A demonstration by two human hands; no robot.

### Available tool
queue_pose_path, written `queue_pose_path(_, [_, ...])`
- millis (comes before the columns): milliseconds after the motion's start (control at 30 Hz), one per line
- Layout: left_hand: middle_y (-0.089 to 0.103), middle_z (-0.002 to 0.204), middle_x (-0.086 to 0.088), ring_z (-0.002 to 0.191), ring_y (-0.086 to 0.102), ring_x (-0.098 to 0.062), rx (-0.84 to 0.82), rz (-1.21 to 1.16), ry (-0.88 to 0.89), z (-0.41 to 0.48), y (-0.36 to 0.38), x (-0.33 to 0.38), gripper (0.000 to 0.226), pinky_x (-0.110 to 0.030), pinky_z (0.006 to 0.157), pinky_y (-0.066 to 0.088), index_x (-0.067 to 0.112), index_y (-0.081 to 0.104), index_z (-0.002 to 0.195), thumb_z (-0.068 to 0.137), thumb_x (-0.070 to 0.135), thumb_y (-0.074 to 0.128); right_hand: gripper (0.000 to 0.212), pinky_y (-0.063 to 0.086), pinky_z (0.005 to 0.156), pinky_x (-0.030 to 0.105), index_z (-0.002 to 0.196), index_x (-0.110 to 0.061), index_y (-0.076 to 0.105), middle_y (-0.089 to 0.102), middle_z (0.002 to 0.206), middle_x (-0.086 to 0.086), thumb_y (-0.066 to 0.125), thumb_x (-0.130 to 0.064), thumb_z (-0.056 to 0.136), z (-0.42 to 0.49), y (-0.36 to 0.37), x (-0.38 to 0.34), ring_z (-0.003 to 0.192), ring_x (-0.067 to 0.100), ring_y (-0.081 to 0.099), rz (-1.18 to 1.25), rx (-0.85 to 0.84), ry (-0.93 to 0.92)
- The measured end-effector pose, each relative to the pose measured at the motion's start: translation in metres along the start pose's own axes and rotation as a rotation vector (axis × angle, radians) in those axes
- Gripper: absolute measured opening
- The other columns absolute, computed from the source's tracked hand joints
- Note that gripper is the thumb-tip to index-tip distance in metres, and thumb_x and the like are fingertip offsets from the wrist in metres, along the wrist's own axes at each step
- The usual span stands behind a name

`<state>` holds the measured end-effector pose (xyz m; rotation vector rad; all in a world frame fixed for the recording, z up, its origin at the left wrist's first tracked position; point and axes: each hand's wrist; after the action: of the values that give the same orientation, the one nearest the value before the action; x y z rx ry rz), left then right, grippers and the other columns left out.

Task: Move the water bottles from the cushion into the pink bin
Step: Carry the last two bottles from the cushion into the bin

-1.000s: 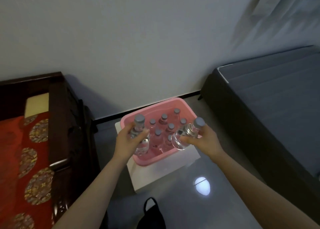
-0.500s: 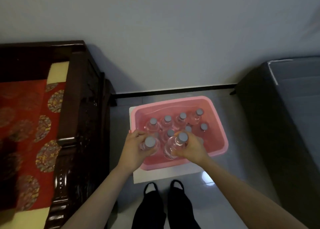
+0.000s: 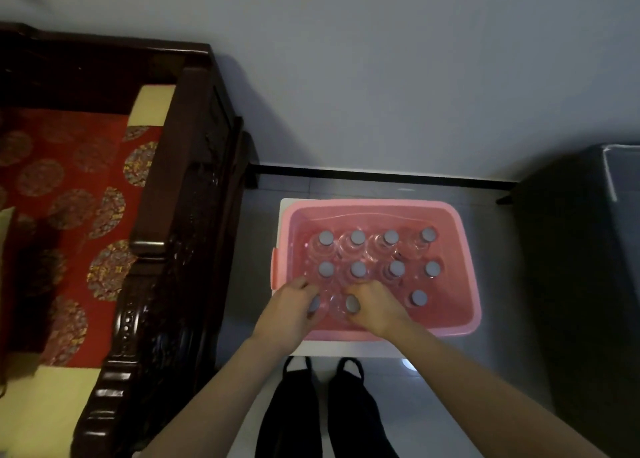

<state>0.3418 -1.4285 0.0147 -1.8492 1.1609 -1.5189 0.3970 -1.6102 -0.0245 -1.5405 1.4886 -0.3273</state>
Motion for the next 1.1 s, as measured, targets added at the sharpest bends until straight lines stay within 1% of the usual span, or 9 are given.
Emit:
queue_pose_path(167, [0.047,0.102,-0.007,0.086,0.058,-0.031,-0.097,0.107,-0.004,0.011,0.01,-0.004,0.009,-0.037,0.07,0.041,0.01,0.056,0.093,0.084,0.014,0.058,0.023,0.055,0.074,0.039,0.101,-0.014,0.067,0.067,0.098,0.013,0.063,-0.015,0.078,0.009,0.009,0.002,0.091,0.034,0.066,-0.106,-0.028,0.046])
queue_pose_path(267, [0.048,0.104,-0.008,0.087,0.058,-0.033,-0.161,0.146,0.003,0.02,0.014,-0.002,0.006,-0.042,0.071,0.045,0.012,0.053,0.087,0.083,0.012,0.058,0.021,0.048,0.067,0.033,0.101,-0.011,0.066,0.066,0.1,0.014,0.059,-0.012,0.081,0.013,0.014,0.002,0.092,0.035,0.065,-0.149,-0.055,0.059])
queue_pose_path(400, [0.051,0.113,-0.007,0.093,0.059,-0.033,-0.192,0.186,0.011,0.031,0.019,0.0,0.013,-0.04,0.072,0.045,0.011,0.059,0.097,0.083,0.012,0.059,0.027,0.053,0.071,0.036,0.106,-0.013,0.065,0.065,0.106,0.01,0.059,-0.016,0.08,0.01,0.014,0.008,0.094,0.033,0.064,-0.112,-0.04,0.018])
queue_pose_path(533, [0.054,0.11,-0.008,0.094,0.06,-0.035,-0.222,0.2,0.011,0.034,0.021,0.001,0.012,-0.041,0.072,0.046,0.011,0.06,0.094,0.082,0.011,0.058,0.021,0.05,0.062,0.037,0.092,-0.012,0.067,0.066,0.09,0.005,0.06,-0.016,0.073,0.003,0.009,0.017,0.083,0.029,0.063,0.017,0.102,-0.01])
queue_pose_path(633, [0.057,0.101,-0.008,0.09,0.06,-0.034,-0.233,0.196,0.005,0.035,0.021,0.002,0.008,-0.04,0.07,0.047,0.009,0.06,0.089,0.081,0.009,0.057,0.018,0.05,0.059,0.036,0.085,-0.011,0.068,0.067,0.08,0.005,0.058,-0.01,0.069,0.002,0.008,0.021,0.074,0.026,0.062,0.056,0.124,-0.001])
queue_pose_path(833, [0.055,0.102,-0.008,0.09,0.059,-0.033,-0.248,0.163,-0.017,0.043,0.02,0.013,0.01,-0.034,0.065,0.036,0.01,0.057,0.083,0.081,0.0,0.056,0.019,0.051,0.061,0.037,0.091,-0.012,0.068,0.068,0.085,0.005,0.06,-0.012,0.074,0.003,0.006,0.019,0.077,0.026,0.062,0.082,0.121,0.005])
queue_pose_path(900, [0.052,0.097,-0.004,0.089,0.059,-0.032,-0.233,0.113,-0.012,0.035,0.024,0.009,0.011,-0.034,0.065,0.037,0.013,0.053,0.081,0.08,0.003,0.058,0.018,0.046,0.057,0.033,0.092,-0.014,0.067,0.065,0.085,0.001,0.06,-0.014,0.075,0.0,0.007,0.022,0.077,0.025,0.06,0.074,0.123,-0.009])
queue_pose_path(1000, [0.054,0.098,0.003,0.093,0.06,-0.024,-0.146,0.035,-0.02,0.015,0.029,-0.008,0.018,-0.034,0.073,0.044,0.016,0.062,0.097,0.079,0.013,0.063,0.015,0.034,0.056,0.027,0.09,-0.019,0.067,0.056,0.082,-0.006,0.063,-0.016,0.076,-0.007,0.006,0.029,0.076,0.02,0.054,0.093,0.171,-0.044])
queue_pose_path(1100, [0.059,0.107,0.007,0.097,0.061,-0.019,-0.113,0.051,-0.067,0.012,0.028,-0.02,0.035,-0.031,0.078,0.046,0.027,0.062,0.116,0.082,0.018,0.062,0.029,0.043,0.071,0.031,0.108,-0.024,0.07,0.066,0.098,-0.005,0.067,-0.024,0.08,-0.008,0.004,0.03,0.093,0.019,0.058,0.06,0.204,-0.052])
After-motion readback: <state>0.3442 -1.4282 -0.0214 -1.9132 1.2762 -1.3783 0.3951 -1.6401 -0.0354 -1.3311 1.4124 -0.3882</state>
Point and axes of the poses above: each hand's wrist, its own z-axis towards the middle knuckle, its own y-axis out of the palm, x = y × z
